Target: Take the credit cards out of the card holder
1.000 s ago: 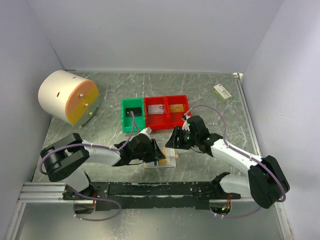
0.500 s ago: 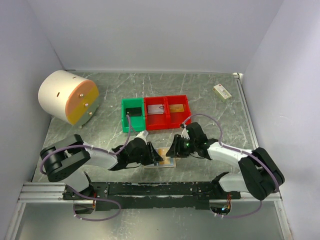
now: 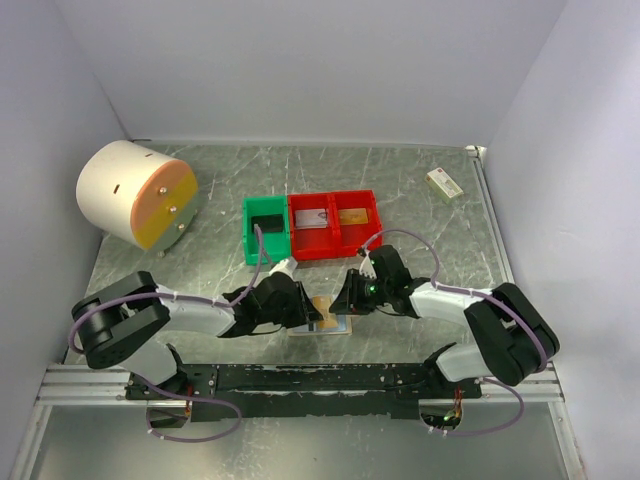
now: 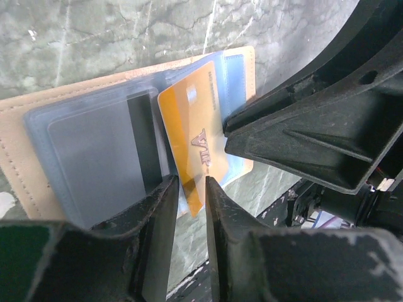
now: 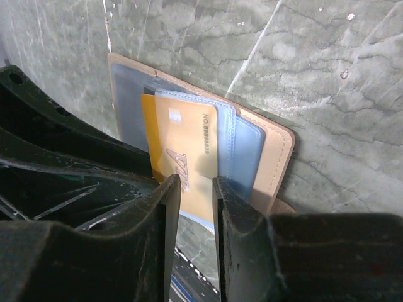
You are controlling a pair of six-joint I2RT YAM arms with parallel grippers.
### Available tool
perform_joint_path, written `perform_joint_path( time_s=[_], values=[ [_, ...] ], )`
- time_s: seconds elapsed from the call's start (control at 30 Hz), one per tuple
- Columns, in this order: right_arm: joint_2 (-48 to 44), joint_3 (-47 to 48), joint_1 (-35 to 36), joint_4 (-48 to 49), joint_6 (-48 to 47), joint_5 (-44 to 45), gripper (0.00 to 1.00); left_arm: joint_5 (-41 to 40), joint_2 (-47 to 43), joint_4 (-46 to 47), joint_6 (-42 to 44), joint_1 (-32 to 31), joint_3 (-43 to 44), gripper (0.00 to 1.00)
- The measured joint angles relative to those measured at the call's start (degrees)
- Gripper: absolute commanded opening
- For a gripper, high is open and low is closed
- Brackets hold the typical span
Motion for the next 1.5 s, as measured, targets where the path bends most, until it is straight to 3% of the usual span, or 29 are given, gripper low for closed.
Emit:
perform_joint_path(
  time_s=[0.17,0.47,0.7,0.83,1.1,1.5],
  values=[
    [0.2,-0.9,0.0,1.8,1.1,0.2,0.28,-1.2,-1.4,-2.1,0.8,0.0,0.2,0.39],
    [0.9,-1.1,0.0,3.2,2.4,0.4,0.28,-1.7,-2.0,-0.3,0.6,0.3,-0.8,0.29],
    [1.6,-0.9,0.0,3.6,2.6,0.1,0.27,-2.1,-2.6,5.5,-0.7,0.9,-4.7,0.2],
    [2.2,-0.5,-0.1,3.5,2.4,-0.5,0.27,-1.5,-0.4,8.6,-0.9,1.0,-4.9,0.07],
    [2.2,0.1,-0.4,2.3,1.8,-0.4,0.28,-0.8,0.5,11.6,-2.1,1.4,-6.0,0.07],
    [0.2,2.6,-0.3,-0.7,-1.9,-0.7,0.3,-0.8,-2.6,7.1,-2.3,1.4,-5.3,0.07]
  ],
)
